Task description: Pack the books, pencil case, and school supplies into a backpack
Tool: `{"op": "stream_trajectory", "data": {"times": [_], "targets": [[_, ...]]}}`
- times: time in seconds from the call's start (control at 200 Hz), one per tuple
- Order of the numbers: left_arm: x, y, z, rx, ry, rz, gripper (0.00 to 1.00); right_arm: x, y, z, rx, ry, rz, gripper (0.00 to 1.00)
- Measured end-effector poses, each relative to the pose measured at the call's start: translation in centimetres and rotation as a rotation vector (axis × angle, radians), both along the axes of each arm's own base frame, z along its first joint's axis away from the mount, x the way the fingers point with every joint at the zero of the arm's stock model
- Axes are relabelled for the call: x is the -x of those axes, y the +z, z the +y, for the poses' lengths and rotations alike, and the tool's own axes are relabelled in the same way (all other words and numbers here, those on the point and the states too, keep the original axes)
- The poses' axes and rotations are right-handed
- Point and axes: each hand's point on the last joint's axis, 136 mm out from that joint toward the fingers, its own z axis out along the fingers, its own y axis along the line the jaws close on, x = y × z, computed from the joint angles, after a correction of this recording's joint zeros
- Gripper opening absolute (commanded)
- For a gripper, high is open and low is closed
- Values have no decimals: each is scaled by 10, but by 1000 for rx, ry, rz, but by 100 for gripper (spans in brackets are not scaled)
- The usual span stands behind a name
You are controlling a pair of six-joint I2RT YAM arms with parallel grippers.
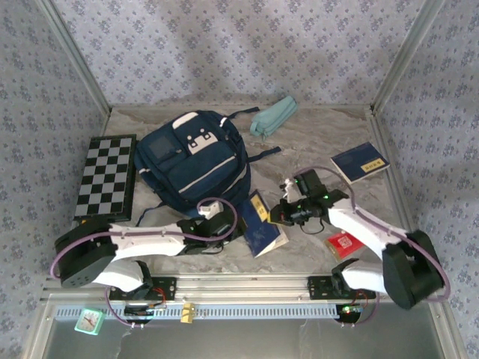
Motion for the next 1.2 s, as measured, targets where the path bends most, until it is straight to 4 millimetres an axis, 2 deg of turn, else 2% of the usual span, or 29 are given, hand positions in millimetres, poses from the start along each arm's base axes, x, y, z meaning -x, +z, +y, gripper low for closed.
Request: {"op": "stream_trajectory", "data": {"times": [0.195,0.385,0.54,0.705,0.86,1.009,1.204], "targets": [[-20,51,3,135,5,-89,79,-16,51,-17,-124,-100,-99,0],[-39,90,6,255,14,-165,85,-28,92,-17,-254,-124,-116,0],[-48,109,0,345,-7,-196,87,-37,126,-11,-349,-125,-147,0],[-54,124,-17,437,-63,-225,86,-48,161,-3,-451,-116,-188,0],[-60,138,-30,512,-110,-256,76,-56,169,2,-500,-118,-179,0],[-59,161,-38,571,-165,-321,58,-60,166,4,-511,-119,-163,0],[-61,163,-36,572,-161,-329,44,-63,164,3,-518,-115,-169,0]]}}
